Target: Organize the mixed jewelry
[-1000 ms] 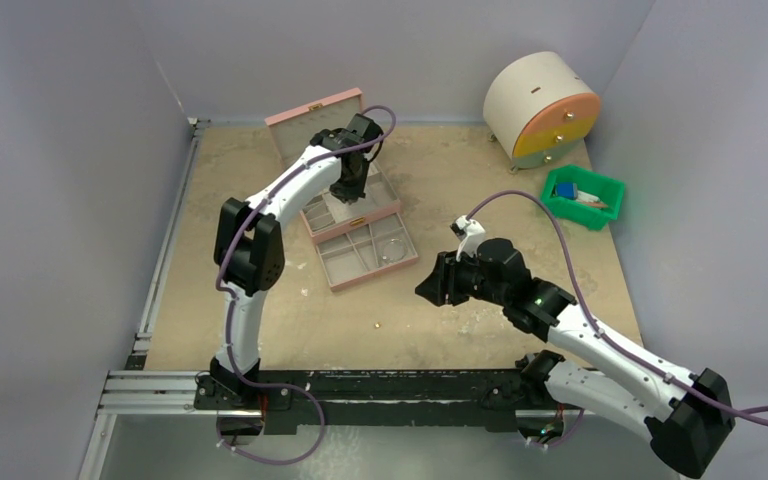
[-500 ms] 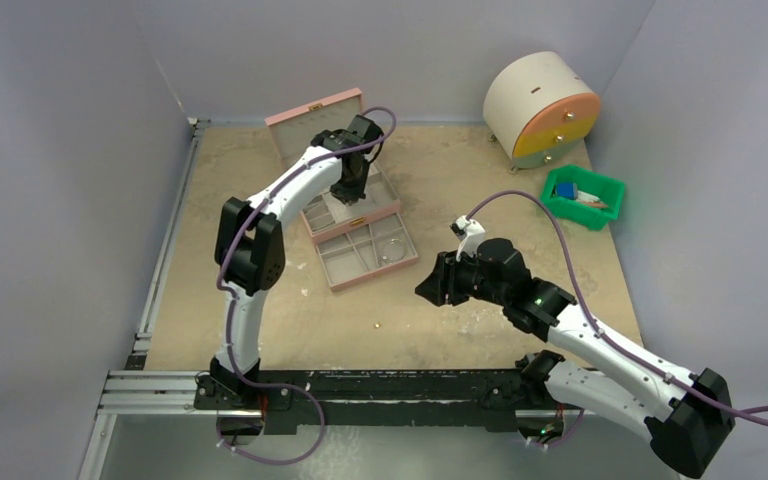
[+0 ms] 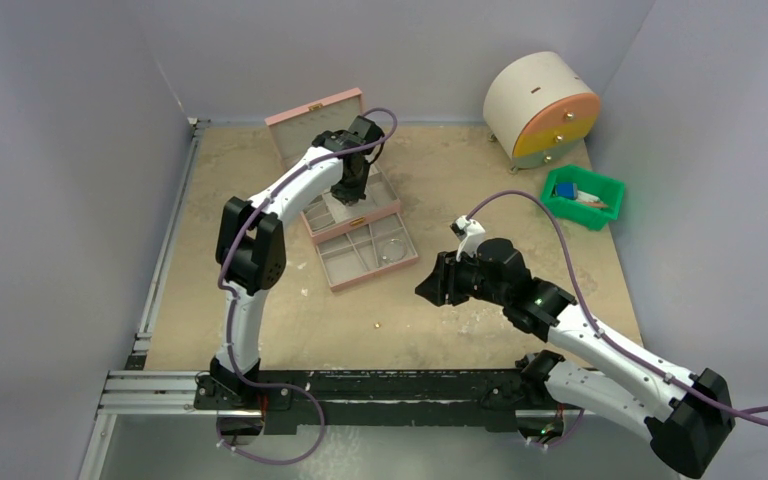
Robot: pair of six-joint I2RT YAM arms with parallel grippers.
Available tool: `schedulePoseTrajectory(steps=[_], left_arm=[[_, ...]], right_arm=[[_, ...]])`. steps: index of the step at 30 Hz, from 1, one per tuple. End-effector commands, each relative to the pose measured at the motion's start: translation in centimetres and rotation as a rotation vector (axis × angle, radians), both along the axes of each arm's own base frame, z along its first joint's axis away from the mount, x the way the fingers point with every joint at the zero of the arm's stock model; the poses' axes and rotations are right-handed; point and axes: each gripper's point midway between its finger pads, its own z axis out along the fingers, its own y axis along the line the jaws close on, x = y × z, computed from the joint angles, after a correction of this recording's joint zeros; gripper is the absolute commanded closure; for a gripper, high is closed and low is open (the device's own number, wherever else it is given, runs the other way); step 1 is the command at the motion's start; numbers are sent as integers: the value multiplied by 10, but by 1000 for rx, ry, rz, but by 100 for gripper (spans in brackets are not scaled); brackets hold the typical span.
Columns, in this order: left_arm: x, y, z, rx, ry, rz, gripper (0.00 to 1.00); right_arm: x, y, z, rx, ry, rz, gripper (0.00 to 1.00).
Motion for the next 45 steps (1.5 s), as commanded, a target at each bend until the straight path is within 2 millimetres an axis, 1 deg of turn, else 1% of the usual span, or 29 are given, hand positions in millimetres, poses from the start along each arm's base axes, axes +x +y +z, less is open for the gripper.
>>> schedulePoseTrajectory(steps=[1,10,28,45], left_arm=[[8,7,-4,34,-22,10,100],[7,8,2,31,-32,13,100],[5,9,4,31,-37,16,100],[6,10,13,25,-57,20,100]], right_arm=[[5,5,22,41,-57,5,53],[5,4,22,39,-57,5,53],[6,5,23,42,-57,1,53],[8,7,25,39,-60,4,53]])
